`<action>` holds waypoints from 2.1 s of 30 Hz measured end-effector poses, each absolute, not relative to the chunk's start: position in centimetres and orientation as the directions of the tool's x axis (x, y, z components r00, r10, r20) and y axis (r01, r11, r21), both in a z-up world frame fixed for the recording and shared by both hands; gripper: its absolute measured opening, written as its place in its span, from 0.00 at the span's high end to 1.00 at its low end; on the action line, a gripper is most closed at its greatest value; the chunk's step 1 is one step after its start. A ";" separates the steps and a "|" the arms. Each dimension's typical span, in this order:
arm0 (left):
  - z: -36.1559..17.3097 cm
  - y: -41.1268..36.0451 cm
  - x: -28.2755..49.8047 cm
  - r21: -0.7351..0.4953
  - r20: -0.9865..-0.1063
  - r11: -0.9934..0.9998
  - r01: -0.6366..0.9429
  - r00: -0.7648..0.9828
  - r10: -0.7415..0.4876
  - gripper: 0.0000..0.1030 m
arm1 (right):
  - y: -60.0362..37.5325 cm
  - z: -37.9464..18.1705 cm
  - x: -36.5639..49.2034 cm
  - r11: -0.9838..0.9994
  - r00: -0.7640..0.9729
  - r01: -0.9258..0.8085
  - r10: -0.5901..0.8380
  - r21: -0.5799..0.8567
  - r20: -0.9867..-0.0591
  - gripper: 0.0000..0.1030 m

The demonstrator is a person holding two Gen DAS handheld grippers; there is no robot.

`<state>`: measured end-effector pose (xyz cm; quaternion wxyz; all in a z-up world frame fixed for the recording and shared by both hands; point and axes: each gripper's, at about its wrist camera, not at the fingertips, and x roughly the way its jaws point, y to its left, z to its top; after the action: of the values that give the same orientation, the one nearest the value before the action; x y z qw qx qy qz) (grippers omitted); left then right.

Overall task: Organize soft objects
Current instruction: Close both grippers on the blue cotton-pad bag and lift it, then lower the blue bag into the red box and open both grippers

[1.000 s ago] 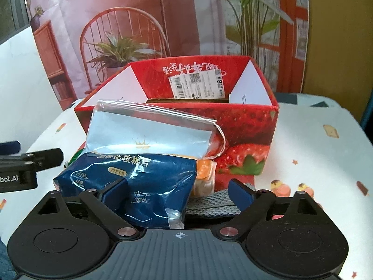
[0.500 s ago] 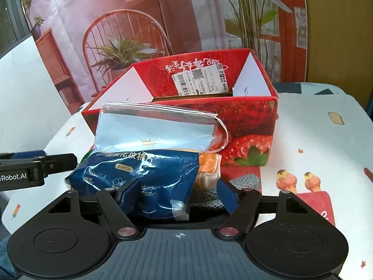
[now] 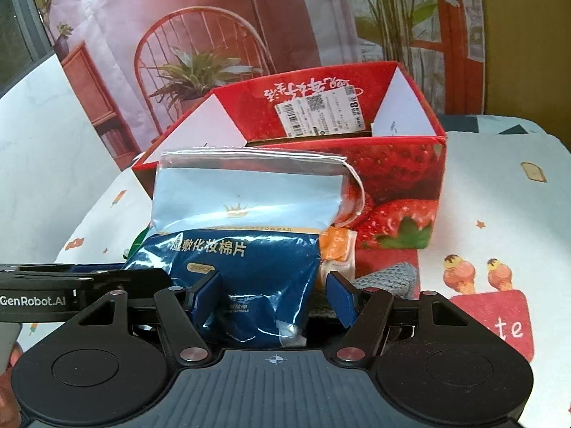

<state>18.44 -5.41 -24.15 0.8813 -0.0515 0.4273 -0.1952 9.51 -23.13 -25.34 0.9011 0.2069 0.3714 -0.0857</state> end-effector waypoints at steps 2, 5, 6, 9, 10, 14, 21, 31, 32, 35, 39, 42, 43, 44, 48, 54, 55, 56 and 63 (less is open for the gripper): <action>-24.2 -5.6 18.4 -0.246 -0.730 0.920 0.306 0.565 -0.384 0.38 | -23.2 -25.5 9.7 0.896 0.710 0.301 0.017 0.326 -0.704 0.46; -24.1 -5.8 18.5 -0.263 -0.724 0.911 0.318 0.559 -0.404 0.51 | -23.2 -25.5 9.9 0.894 0.712 0.294 0.032 0.339 -0.701 0.49; -24.0 -5.8 18.5 -0.272 -0.722 0.908 0.319 0.556 -0.412 0.53 | -23.2 -25.5 10.0 0.895 0.712 0.292 0.032 0.337 -0.701 0.49; -24.0 -5.8 18.5 -0.265 -0.720 0.911 0.316 0.564 -0.405 0.53 | -23.0 -25.5 10.0 0.898 0.712 0.286 0.034 0.334 -0.701 0.50; -24.1 -5.8 18.5 -0.264 -0.720 0.912 0.313 0.566 -0.403 0.53 | -23.0 -25.5 10.1 0.898 0.712 0.285 0.036 0.335 -0.702 0.50; -24.3 -6.0 18.7 -0.258 -0.716 0.915 0.312 0.574 -0.397 0.53 | -23.2 -25.8 10.2 0.893 0.709 0.291 0.040 0.343 -0.704 0.50; -23.5 -6.0 18.2 -0.235 -0.696 0.915 0.329 0.600 -0.395 0.58 | -23.1 -25.2 9.9 0.892 0.720 0.285 0.043 0.352 -0.692 0.57; -20.1 -5.5 17.0 -0.206 -0.614 0.913 0.352 0.680 -0.401 0.59 | -22.5 -22.2 9.4 0.896 0.775 0.256 0.034 0.363 -0.631 0.58; -19.7 -5.4 17.0 -0.208 -0.602 0.912 0.352 0.689 -0.404 0.59 | -22.5 -21.8 9.4 0.898 0.782 0.251 0.031 0.360 -0.622 0.58; -18.7 -5.4 16.8 -0.210 -0.577 0.911 0.355 0.707 -0.408 0.59 | -22.4 -20.5 9.4 0.905 0.801 0.239 0.021 0.351 -0.599 0.58; -17.9 -5.5 16.9 -0.207 -0.561 0.911 0.357 0.720 -0.410 0.59 | -22.4 -19.3 9.7 0.915 0.813 0.227 0.011 0.333 -0.582 0.58; -17.7 -5.7 17.2 -0.205 -0.554 0.910 0.360 0.725 -0.411 0.59 | -22.6 -18.6 10.1 0.921 0.817 0.221 0.004 0.320 -0.577 0.58; -17.7 -5.7 17.2 -0.203 -0.551 0.910 0.361 0.726 -0.411 0.59 | -22.6 -18.4 10.2 0.923 0.817 0.220 0.001 0.314 -0.576 0.58; -17.5 -5.8 17.4 -0.201 -0.548 0.910 0.362 0.729 -0.411 0.59 | -22.7 -18.3 10.3 0.925 0.818 0.219 0.000 0.311 -0.575 0.58; -17.1 -6.0 18.0 -0.195 -0.538 0.909 0.368 0.735 -0.413 0.58 | -23.0 -17.7 10.9 0.931 0.822 0.216 -0.011 0.293 -0.570 0.58; -16.2 -6.0 20.0 -0.208 -0.523 0.906 0.370 0.741 -0.422 0.58 | -24.0 -16.6 12.6 0.939 0.831 0.207 -0.021 0.274 -0.556 0.58; -16.1 -6.0 20.5 -0.209 -0.523 0.905 0.369 0.740 -0.423 0.58 | -24.2 -16.4 13.0 0.941 0.832 0.205 -0.022 0.269 -0.555 0.58; -16.0 -6.1 21.1 -0.212 -0.523 0.905 0.369 0.739 -0.424 0.58 | -24.3 -16.2 13.5 0.944 0.832 0.202 -0.024 0.262 -0.554 0.58; -15.4 -6.9 25.1 -0.211 -0.540 0.906 0.367 0.729 -0.421 0.58 | -25.8 -15.5 17.1 0.955 0.829 0.190 -0.032 0.227 -0.558 0.58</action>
<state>25.11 -6.89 -15.45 0.9287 -0.0451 0.3008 -0.2120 17.14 -25.75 -15.48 0.9464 0.1376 0.2862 -0.0588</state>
